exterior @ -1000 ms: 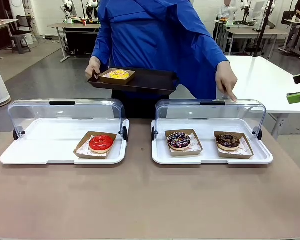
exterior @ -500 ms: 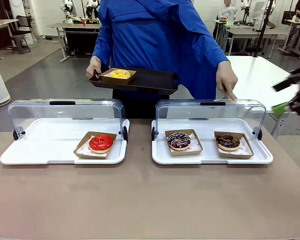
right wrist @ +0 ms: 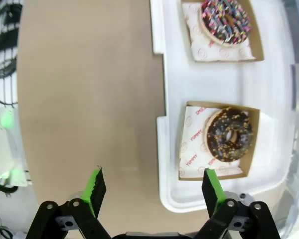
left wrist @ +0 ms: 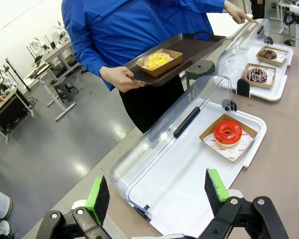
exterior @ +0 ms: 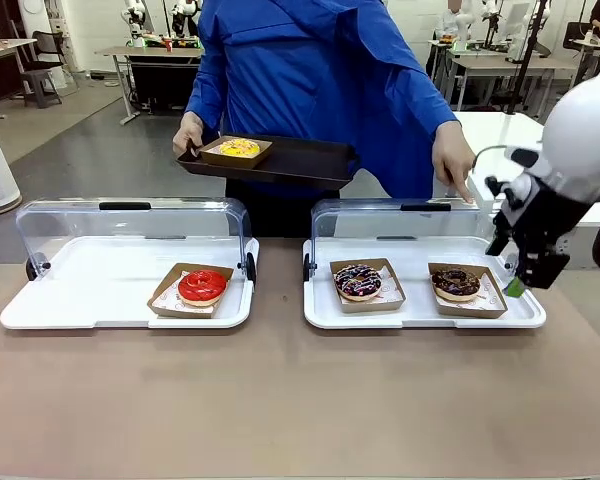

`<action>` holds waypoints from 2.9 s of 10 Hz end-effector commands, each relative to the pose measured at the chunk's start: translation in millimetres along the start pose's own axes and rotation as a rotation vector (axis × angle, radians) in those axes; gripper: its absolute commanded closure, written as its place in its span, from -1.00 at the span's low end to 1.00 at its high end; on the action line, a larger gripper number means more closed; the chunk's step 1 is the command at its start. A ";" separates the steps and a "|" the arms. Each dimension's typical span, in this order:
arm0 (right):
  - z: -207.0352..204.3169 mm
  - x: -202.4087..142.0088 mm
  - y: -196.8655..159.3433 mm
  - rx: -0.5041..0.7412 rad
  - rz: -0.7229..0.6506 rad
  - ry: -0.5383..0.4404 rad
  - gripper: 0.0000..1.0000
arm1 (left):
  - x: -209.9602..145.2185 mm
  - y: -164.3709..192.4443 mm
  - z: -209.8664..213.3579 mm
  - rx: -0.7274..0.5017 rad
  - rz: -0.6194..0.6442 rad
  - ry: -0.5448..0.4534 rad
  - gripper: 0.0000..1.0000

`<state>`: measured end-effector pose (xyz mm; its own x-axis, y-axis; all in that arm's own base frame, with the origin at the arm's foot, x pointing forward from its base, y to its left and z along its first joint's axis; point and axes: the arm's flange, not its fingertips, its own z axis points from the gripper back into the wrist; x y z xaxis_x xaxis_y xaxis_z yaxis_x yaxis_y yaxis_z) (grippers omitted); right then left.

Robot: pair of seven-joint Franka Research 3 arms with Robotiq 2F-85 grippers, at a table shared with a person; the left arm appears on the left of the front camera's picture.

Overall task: Provide the desired donut to the person.
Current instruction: Pick up and lift the Paper togo box containing the Donut pointed at by the person.

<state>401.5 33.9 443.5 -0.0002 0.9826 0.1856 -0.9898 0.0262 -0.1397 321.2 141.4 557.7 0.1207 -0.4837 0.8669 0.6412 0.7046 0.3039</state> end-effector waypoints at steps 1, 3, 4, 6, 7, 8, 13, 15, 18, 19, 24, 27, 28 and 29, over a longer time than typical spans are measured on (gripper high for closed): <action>-30.8 -15.4 4.6 -0.043 0.059 0.014 -1.00 | 0.4 0.3 -0.2 0.010 0.007 0.007 -1.00; -50.6 -30.6 -7.5 -0.059 0.087 0.019 -1.00 | 0.4 0.3 -0.2 0.010 0.007 0.007 -1.00; -61.3 -36.7 -15.6 -0.068 0.078 0.040 -1.00 | 0.4 0.3 -0.2 0.010 0.007 0.007 -1.00; -75.4 -43.1 -31.0 -0.069 0.064 0.050 -1.00 | 0.4 0.3 -0.2 0.010 0.007 0.007 -1.00; -79.6 -44.8 -39.7 -0.042 0.060 0.051 -1.00 | 0.4 0.3 -0.2 0.010 0.007 0.007 -1.00; -84.9 -45.9 -45.5 -0.030 0.063 0.054 -1.00 | 0.4 0.3 -0.2 0.010 0.007 0.007 -1.00; -94.9 -48.6 -51.5 -0.049 0.032 0.079 -1.00 | 0.4 0.3 -0.2 0.010 0.007 0.007 -1.00; -98.9 -50.4 -53.1 -0.049 0.021 0.062 -1.00 | 0.4 0.3 -0.2 0.010 0.007 0.007 -1.00; -106.7 -54.3 -54.9 -0.044 0.021 0.045 0.12 | 0.4 0.3 -0.2 0.010 0.007 0.007 -1.00; -108.0 -54.5 -54.3 -0.030 0.025 0.040 0.33 | 0.4 0.3 -0.2 0.010 0.007 0.007 -1.00; -113.2 -60.0 -56.3 -0.020 0.008 0.061 1.00 | 0.4 0.3 -0.2 0.010 0.007 0.007 -1.00; -117.4 -62.8 -59.3 0.007 0.000 0.061 1.00 | 0.4 0.3 -0.2 0.010 0.007 0.007 -1.00; -114.2 -63.2 -58.8 0.005 0.001 0.055 1.00 | 0.4 0.3 -0.2 0.010 0.007 0.007 -1.00; -108.8 -64.0 -57.8 0.005 0.003 0.050 1.00 | 0.4 0.3 -0.2 0.010 0.007 0.007 -1.00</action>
<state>471.1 -5.8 333.5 0.0235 0.9929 0.1169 -0.9884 0.0406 -0.1463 321.1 141.4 557.8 0.1206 -0.4837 0.8669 0.6411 0.7047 0.3040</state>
